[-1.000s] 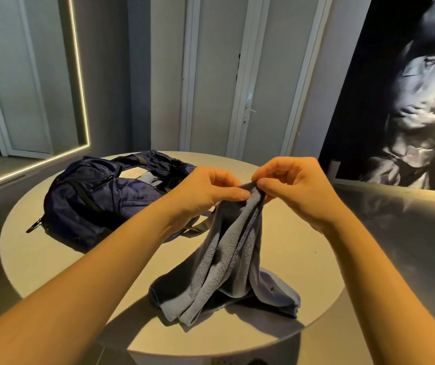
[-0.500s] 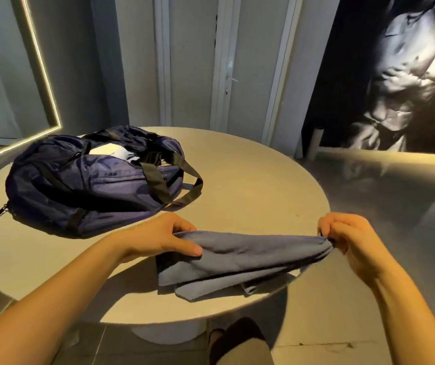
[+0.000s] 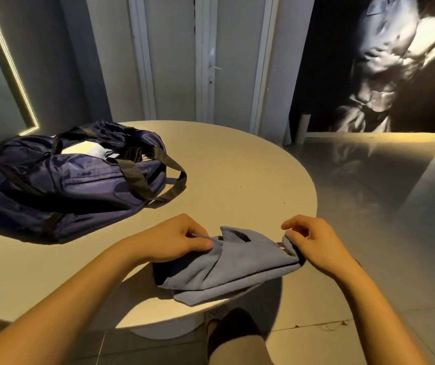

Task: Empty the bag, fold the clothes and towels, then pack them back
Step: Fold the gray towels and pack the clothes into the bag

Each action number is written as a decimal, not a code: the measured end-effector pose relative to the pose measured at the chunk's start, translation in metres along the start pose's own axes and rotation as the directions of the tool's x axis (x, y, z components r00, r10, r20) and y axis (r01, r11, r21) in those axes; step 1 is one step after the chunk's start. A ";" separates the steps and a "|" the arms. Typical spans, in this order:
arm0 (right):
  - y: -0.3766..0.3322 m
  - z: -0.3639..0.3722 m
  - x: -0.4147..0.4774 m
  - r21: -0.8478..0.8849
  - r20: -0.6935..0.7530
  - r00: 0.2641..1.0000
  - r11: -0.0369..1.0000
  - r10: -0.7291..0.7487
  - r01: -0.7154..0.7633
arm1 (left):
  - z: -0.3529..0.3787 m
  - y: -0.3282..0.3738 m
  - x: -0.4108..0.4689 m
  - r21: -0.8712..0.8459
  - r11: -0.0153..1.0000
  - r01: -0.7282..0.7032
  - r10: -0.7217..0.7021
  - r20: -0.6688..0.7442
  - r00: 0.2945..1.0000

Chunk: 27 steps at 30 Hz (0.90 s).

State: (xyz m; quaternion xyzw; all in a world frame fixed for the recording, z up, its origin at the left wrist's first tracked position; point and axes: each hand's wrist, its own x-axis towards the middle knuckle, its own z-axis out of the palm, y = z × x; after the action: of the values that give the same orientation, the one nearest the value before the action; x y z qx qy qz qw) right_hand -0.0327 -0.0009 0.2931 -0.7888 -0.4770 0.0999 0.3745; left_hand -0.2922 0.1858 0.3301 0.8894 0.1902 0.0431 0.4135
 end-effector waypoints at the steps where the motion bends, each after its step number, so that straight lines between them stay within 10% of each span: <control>1: -0.001 0.000 0.001 -0.008 0.010 1.000 1.000 -0.017 0.017 | -0.001 -0.001 0.003 -0.027 1.000 0.006 -0.008 -0.067 0.998; 4: 0.004 0.002 0.003 -0.039 0.054 0.998 0.999 -0.015 0.017 | -0.008 -0.007 0.016 -0.031 0.999 -0.023 0.013 -0.281 0.960; 12: 0.016 0.004 0.005 0.052 0.042 0.998 0.998 0.036 -0.038 | 0.003 -0.008 0.058 0.045 0.997 -0.057 0.056 0.025 0.998; 27: -0.051 -0.059 0.042 0.449 -0.461 0.886 0.848 -0.049 0.281 | -0.095 0.040 -0.009 0.171 0.971 -0.168 0.235 -0.538 0.810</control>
State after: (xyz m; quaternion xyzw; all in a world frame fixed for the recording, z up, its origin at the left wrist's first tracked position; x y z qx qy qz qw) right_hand -0.0152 0.0178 0.3776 -0.6201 -0.4067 0.0100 0.6708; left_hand -0.3103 0.2278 0.4231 0.8759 0.2085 0.3314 0.2818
